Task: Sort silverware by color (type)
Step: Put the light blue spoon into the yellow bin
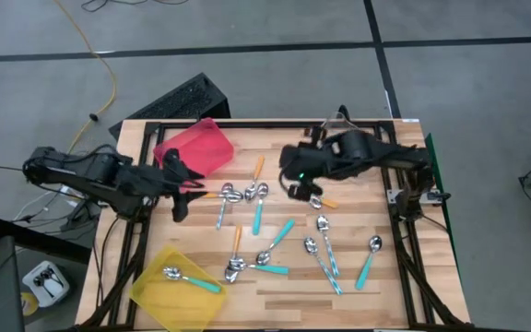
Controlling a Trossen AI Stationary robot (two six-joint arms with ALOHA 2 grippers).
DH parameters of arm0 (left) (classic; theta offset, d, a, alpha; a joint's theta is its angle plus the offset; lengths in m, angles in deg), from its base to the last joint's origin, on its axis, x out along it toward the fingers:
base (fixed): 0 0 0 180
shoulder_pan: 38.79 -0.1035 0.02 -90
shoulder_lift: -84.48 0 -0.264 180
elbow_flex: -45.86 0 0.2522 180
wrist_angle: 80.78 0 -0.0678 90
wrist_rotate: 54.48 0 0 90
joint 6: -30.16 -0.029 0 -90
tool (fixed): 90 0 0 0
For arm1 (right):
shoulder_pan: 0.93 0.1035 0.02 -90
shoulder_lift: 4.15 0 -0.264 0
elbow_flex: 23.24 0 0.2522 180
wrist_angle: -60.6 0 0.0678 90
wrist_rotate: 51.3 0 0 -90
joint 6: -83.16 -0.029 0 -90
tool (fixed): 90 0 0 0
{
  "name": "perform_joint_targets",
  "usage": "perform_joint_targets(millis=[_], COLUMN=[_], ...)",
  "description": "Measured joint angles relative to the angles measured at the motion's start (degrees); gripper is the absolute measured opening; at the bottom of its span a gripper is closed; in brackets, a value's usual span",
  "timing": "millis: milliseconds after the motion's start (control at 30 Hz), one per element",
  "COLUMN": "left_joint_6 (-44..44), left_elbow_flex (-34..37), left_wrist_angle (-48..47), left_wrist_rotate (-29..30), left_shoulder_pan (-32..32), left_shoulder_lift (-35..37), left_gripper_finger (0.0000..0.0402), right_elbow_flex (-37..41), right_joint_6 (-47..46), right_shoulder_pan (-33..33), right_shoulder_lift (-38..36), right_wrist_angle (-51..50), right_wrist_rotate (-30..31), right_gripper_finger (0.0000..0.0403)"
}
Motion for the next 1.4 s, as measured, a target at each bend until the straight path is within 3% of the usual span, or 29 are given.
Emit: perform_joint_targets(millis=[267, 400, 533, 633, 800, 933, 1133, 1267, 1400], left_joint_6=[-3.44, -5.33, -6.91, -9.43, -12.69, -12.74, -11.17, -8.63, -6.15], left_elbow_flex=[11.22, 14.34, 15.09, 15.09, 15.09, 15.07, 15.07, 15.07, 15.07], left_wrist_angle=[1.34, 2.19, 2.26, 3.69, 8.1, 11.86, 13.03, 14.38, 14.33], left_wrist_rotate=[-5.18, -9.62, -10.64, -10.71, -12.39, -12.9, -12.99, -13.04, -13.7], left_shoulder_pan=[-8.54, -12.88, -15.22, -16.07, -16.94, -16.94, -16.94, -16.92, -16.73], left_shoulder_lift=[-0.01, -0.04, -0.03, 0.01, 0.01, 0.01, 0.01, 0.01, 0.01], left_gripper_finger=[0.0205, 0.0205, 0.0205, 0.0205, 0.0205, 0.0205, 0.0205, 0.0205, 0.0205], right_elbow_flex=[0.05, 4.62, 18.32, 32.53, 57.42, 73.56, 86.92, 87.81, 86.22], right_joint_6=[3.29, 5.45, 4.29, 3.57, 1.66, -2.9, -5.24, -3.54, 3.26], right_shoulder_pan=[-0.41, -1.27, -3.44, -4.88, -5.48, -5.51, -6.59, -8.25, -8.89], right_shoulder_lift=[-1.54, -2.75, -9.39, -17.81, -32.15, -38.41, -36.52, -31.43, -26.57], right_wrist_angle=[0.03, 0.07, 2.66, 10.96, 35.64, 52.22, 64.94, 70.55, 69.56], right_wrist_rotate=[-0.49, -0.51, -0.94, -3.43, -8.99, -8.44, -7.73, -9.76, -12.79], right_gripper_finger=[0.015, 0.015, 0.015, 0.015, 0.015, 0.015, 0.015, 0.015, 0.0152])
